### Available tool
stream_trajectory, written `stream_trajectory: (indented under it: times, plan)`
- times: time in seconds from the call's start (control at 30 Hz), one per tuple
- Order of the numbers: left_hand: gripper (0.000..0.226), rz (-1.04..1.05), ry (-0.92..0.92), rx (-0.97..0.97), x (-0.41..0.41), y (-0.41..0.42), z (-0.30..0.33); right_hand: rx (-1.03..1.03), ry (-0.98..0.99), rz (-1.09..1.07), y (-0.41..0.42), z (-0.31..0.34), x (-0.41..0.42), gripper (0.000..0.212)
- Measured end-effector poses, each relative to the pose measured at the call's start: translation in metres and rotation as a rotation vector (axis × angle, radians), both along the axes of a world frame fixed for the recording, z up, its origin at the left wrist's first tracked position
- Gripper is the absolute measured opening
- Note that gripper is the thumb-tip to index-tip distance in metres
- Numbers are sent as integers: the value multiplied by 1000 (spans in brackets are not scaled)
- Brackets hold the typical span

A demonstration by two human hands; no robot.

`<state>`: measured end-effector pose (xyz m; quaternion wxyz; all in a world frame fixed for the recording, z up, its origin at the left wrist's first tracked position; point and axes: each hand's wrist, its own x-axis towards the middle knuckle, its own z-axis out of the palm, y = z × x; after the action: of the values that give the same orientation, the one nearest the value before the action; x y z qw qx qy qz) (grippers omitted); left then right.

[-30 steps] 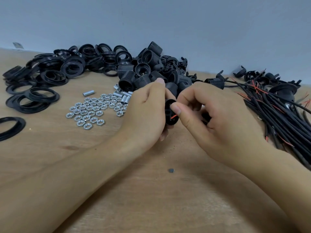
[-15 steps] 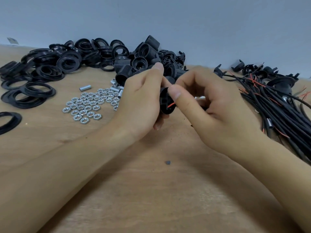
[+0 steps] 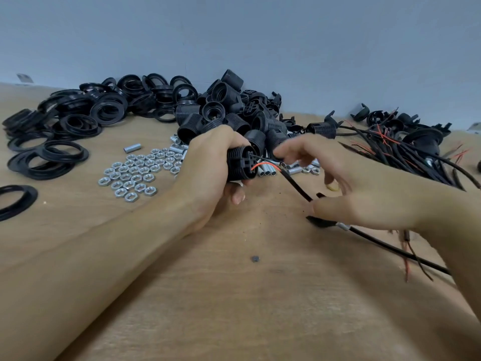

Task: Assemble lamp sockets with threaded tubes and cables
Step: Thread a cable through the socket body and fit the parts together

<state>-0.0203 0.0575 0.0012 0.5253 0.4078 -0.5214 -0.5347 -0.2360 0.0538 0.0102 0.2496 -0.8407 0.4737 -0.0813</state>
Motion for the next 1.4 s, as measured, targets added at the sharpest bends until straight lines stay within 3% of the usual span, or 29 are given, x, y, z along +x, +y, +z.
stream_trajectory:
  times: [0.03,0.07,0.1,0.17,0.43,0.7,0.83,0.97,1.07,1.17,1.4]
  plan:
    - [16,2,-5,-4,0,0,0,9,91,77,-2,-1,-1,34]
    - [16,4,-11,-8,0,1,1,-54,132,15,0,3,3,45]
    - [16,7,-15,-12,-1,1,1,-143,127,-102,4,12,14,52]
    - [17,16,-12,-20,-1,0,1,-137,34,-57,27,22,8,61]
    - [23,35,-12,-64,-2,-1,1,161,125,-143,36,38,2,51]
    - [16,0,35,-133,-4,2,-2,98,-368,-97,35,39,6,51]
    - [10,-68,64,-154,-3,5,-2,161,-569,-97,37,38,14,58]
    - [14,-57,45,-227,-2,6,0,58,-597,-128,38,39,22,55]
    - [16,-59,51,-266,-2,7,1,84,-653,-127,39,41,24,48]
    - [18,-52,38,-303,-3,9,2,113,-628,-109,39,40,24,56]
    - [22,-11,-114,-430,-5,13,-1,133,-616,-68,38,34,31,57]
